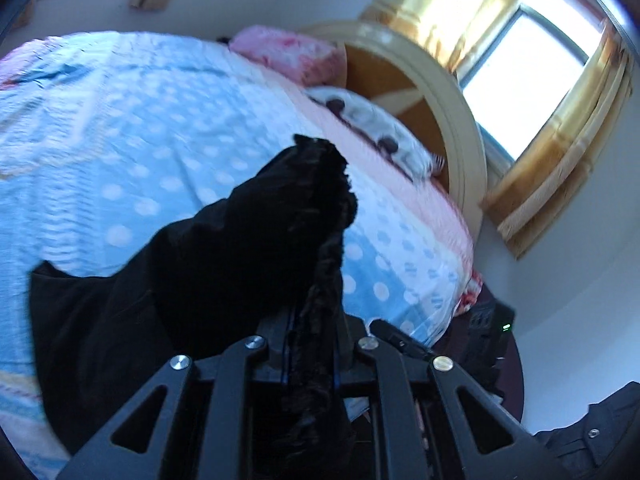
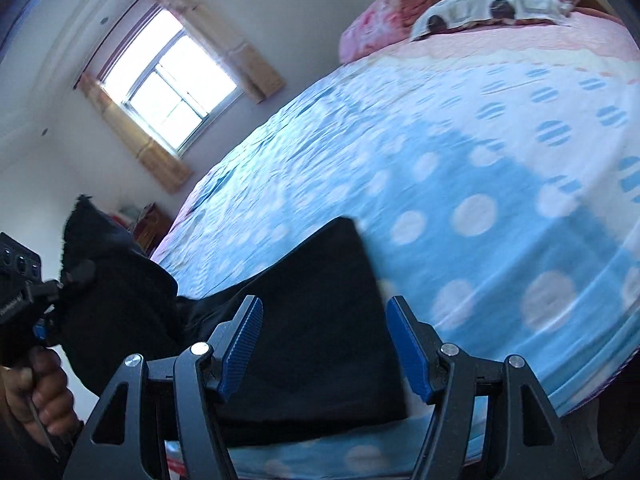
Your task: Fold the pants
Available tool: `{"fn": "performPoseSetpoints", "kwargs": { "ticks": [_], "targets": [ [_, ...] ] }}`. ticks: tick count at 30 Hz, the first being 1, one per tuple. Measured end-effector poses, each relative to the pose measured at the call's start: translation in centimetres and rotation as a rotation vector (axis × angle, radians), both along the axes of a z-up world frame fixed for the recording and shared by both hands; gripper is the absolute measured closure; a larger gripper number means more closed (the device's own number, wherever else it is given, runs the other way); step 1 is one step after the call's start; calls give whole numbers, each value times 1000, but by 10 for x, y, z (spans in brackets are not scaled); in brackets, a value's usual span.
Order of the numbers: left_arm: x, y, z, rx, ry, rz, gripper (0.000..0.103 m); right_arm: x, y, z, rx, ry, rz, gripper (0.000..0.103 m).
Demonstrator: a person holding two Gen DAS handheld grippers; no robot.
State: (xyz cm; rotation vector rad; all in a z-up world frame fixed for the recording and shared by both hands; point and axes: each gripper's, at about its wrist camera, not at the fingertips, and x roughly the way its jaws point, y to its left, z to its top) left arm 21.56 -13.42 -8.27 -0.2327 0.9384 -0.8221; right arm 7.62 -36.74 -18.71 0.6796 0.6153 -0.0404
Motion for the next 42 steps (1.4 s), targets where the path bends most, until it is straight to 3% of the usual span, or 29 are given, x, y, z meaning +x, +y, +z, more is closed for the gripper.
{"fn": "performPoseSetpoints", "kwargs": {
  "ticks": [2,5,7,9,11,12,17,23,25,27,30,32,35,37,39,42],
  "targets": [
    [4,-12,-14,27,14,-13,89,-1,-6,-2,-7,0,-14,37],
    [3,-38,-30,109,11,-41,81,-1,-12,-3,-16,1,-22,37],
    [4,-45,-40,93,57,-60,70,1,-11,-7,-10,7,-15,37],
    [0,-44,-41,72,57,-49,47,2,-10,-9,-3,14,-11,37],
    [-5,-31,-36,50,24,-13,30,3,-7,-12,-3,14,-8,37],
    [-9,-20,-33,47,3,13,27,3,-6,-12,-4,10,-2,37],
    [-20,24,-35,117,-86,135,26,12,14,-5,-64,8,113,37],
    [-36,55,-57,322,-195,258,21,40,50,-7,-141,78,246,37],
    [-40,60,-63,353,-208,270,21,50,62,-13,-163,123,301,38],
    [-42,67,-68,356,-206,279,21,53,75,-13,-196,148,340,66],
    [-43,73,-71,353,-214,294,21,43,80,5,-232,99,366,78],
    [-43,75,-72,352,-219,299,20,32,76,21,-239,60,368,79],
    [-40,77,-77,350,-222,312,10,14,70,29,-288,47,330,80],
    [-38,76,-84,340,-218,310,8,13,61,16,-313,106,282,80],
    [-34,74,-95,352,-197,305,8,22,48,-8,-260,186,279,79],
    [-34,71,-103,375,-197,301,8,25,39,-21,-220,188,255,64]
  ]
}}
